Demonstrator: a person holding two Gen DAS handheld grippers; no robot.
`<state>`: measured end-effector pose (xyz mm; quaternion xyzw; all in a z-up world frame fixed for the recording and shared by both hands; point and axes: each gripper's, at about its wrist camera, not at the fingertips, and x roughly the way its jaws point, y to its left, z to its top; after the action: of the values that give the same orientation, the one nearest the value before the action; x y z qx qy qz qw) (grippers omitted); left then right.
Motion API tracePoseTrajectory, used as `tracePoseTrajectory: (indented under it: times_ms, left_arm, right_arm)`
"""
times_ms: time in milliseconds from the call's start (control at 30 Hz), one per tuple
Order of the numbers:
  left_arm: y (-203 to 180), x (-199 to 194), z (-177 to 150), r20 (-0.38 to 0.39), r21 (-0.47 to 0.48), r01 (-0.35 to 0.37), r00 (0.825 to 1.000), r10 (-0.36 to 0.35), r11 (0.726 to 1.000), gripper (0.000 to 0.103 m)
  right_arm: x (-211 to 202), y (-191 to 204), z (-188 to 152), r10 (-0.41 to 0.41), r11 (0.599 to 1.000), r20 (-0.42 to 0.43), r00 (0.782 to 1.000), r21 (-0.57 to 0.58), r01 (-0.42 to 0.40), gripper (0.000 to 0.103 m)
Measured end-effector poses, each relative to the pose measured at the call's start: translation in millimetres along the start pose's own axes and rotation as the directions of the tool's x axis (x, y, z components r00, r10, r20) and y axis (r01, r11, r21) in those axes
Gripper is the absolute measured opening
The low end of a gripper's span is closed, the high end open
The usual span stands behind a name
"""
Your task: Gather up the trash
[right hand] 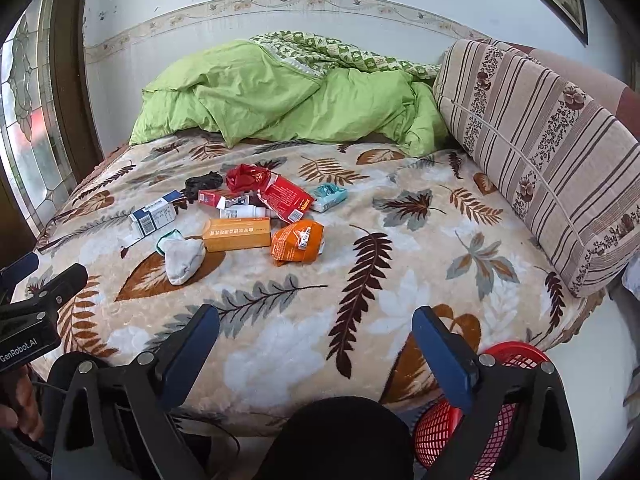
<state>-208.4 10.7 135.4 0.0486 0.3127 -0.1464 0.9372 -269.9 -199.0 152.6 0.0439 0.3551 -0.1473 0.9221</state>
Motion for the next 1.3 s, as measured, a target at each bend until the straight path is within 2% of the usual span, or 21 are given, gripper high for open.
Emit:
tracePoseTrajectory:
  times_ms: [867, 1167, 1300]
  left_arm:
    - [0, 1, -1, -0.009, -0.002, -0.001, 1.000, 0.001, 1.000, 0.103]
    - [0, 8, -15, -0.047, -0.019, 0.011, 0.999, -0.012, 1.000, 0.103]
    - [5, 16, -11, -0.081, -0.037, 0.028, 0.996, -0.031, 0.999, 0.103]
  right_arm:
    - [9, 0, -3, 0.018, 1.000, -0.031, 0.999, 0.014, -0.018, 0.096]
    - [15, 0, -4, 0.024, 1.000, -0.047, 0.999, 0.020, -0.023, 0.096]
    - [20, -1, -6, 0.033, 0.999, -0.061, 0.998, 0.028, -0.031, 0.096]
